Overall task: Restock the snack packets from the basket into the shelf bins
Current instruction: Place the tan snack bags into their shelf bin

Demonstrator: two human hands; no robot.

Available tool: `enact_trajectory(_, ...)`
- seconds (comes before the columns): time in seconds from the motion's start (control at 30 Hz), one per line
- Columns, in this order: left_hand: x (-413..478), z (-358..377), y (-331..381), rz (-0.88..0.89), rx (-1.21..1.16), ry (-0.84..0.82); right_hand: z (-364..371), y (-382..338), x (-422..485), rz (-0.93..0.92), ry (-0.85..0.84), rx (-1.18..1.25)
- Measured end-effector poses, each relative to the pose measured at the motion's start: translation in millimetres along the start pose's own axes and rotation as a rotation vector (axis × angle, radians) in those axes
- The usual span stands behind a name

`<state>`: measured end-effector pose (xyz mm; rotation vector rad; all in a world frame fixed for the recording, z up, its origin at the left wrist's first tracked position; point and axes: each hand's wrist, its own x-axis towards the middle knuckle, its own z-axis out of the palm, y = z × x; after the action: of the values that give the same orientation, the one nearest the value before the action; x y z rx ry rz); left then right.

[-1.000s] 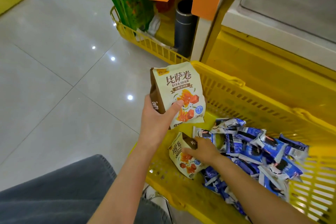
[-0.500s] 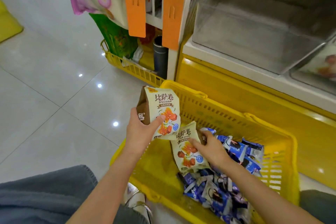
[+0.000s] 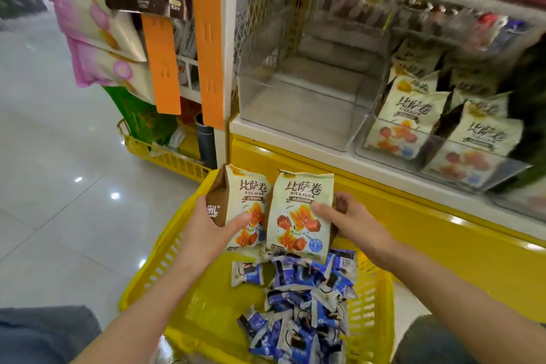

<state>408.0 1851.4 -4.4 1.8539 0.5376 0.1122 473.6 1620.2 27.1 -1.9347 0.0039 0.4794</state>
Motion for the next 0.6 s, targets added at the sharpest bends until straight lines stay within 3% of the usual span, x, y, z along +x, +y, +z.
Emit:
enact_trajectory(0.13, -3.6, 11.7, 40.4, 0.112, 0.046, -0.030, -37.8, -25.2, -19.2, -0.074, -0.022, -0.150)
enact_trajectory(0.27, -3.1, 28.9, 87.5, 0.210, 0.027, -0.097, -94.7, -57.2, -38.7, -0.153, 0.062, -0.117)
enact_trajectory(0.37, 2.6, 42.3, 116.6, 0.294, 0.045, -0.138, -137.7, -80.4, -47.6, -0.275, 0.247, -0.086)
enact_trajectory(0.5, 12.2, 64.6, 138.3, 0.323, -0.008, -0.185, -178.6, -97.8, -43.8, -0.500, 0.638, -0.122)
enact_trajectory(0.6, 17.7, 78.0, 140.9, 0.292, -0.069, -0.189, -192.8, -100.1, -26.5, -0.533, 0.714, -0.179)
